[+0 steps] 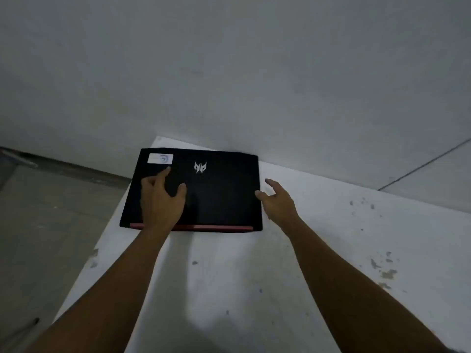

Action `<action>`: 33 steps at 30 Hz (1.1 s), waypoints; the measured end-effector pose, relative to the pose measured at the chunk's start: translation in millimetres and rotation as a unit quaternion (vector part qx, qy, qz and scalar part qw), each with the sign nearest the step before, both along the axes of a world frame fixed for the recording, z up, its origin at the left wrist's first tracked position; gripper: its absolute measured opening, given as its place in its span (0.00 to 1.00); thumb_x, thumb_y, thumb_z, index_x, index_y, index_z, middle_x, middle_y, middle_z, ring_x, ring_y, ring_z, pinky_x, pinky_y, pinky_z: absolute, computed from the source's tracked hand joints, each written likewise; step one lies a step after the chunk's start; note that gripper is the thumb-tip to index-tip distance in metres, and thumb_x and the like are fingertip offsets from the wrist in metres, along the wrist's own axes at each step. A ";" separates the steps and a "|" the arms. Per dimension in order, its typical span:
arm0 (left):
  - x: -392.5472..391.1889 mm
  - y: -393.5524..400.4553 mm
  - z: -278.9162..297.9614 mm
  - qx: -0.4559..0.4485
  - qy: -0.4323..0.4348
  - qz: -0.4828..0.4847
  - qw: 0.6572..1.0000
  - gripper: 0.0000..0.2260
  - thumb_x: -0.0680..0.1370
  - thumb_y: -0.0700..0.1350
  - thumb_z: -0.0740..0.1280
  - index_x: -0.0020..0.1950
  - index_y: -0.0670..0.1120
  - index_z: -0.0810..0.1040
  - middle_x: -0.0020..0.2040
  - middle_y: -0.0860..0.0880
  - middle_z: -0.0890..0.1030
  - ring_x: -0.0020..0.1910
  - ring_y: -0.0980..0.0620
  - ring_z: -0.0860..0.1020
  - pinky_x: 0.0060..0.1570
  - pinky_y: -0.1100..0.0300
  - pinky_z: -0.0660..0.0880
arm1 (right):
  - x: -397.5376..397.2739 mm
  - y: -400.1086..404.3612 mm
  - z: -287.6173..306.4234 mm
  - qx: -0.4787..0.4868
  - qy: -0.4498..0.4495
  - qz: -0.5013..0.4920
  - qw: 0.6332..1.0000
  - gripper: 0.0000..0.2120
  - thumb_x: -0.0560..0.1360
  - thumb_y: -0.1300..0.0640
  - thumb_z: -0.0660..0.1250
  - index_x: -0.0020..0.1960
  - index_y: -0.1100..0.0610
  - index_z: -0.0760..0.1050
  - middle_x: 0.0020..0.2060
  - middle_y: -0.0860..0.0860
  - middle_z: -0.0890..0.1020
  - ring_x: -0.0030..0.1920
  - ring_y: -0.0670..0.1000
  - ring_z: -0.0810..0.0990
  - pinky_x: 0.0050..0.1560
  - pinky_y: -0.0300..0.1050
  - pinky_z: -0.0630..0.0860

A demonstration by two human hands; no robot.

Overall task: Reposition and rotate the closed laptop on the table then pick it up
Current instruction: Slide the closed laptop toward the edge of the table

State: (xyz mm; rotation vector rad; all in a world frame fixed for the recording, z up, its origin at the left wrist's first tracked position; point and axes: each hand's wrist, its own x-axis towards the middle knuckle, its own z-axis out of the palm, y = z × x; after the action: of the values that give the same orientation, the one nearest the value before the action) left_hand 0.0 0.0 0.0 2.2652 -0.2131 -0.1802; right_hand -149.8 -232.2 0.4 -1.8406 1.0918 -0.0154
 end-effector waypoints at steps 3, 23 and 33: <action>21.6 13.8 -21.5 0.145 -0.010 0.018 0.989 0.32 0.77 0.56 0.70 0.80 0.51 0.67 0.73 0.35 0.66 0.71 0.35 0.67 0.70 0.39 0.65 | 21.2 7.1 -21.4 -0.001 0.070 0.024 0.997 0.32 0.79 0.41 0.65 0.80 0.44 0.60 0.75 0.59 0.66 0.72 0.62 0.69 0.66 0.55 0.69; 79.5 56.2 -65.7 0.158 0.098 0.014 0.982 0.52 0.59 0.79 0.71 0.80 0.64 0.61 0.64 0.35 0.69 0.61 0.33 0.72 0.62 0.40 0.72 | 38.9 14.6 -72.4 -0.094 0.166 0.050 0.980 0.35 0.78 0.28 0.51 0.80 0.32 0.41 0.70 0.57 0.76 0.68 0.64 0.73 0.65 0.60 0.70; 78.4 55.6 -69.1 0.190 0.082 -0.019 0.978 0.48 0.66 0.83 0.57 0.82 0.64 0.54 0.64 0.35 0.67 0.50 0.31 0.78 0.53 0.42 0.77 | 36.0 22.1 -79.1 -0.107 0.058 0.024 0.992 0.35 0.79 0.31 0.54 0.81 0.36 0.46 0.60 0.54 0.81 0.43 0.49 0.77 0.50 0.48 0.79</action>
State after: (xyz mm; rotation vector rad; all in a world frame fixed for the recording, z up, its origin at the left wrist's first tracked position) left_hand 78.4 55.6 -69.1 2.6096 -0.1425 -0.4598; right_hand -113.7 -210.0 -78.7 -2.0816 1.1618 0.0024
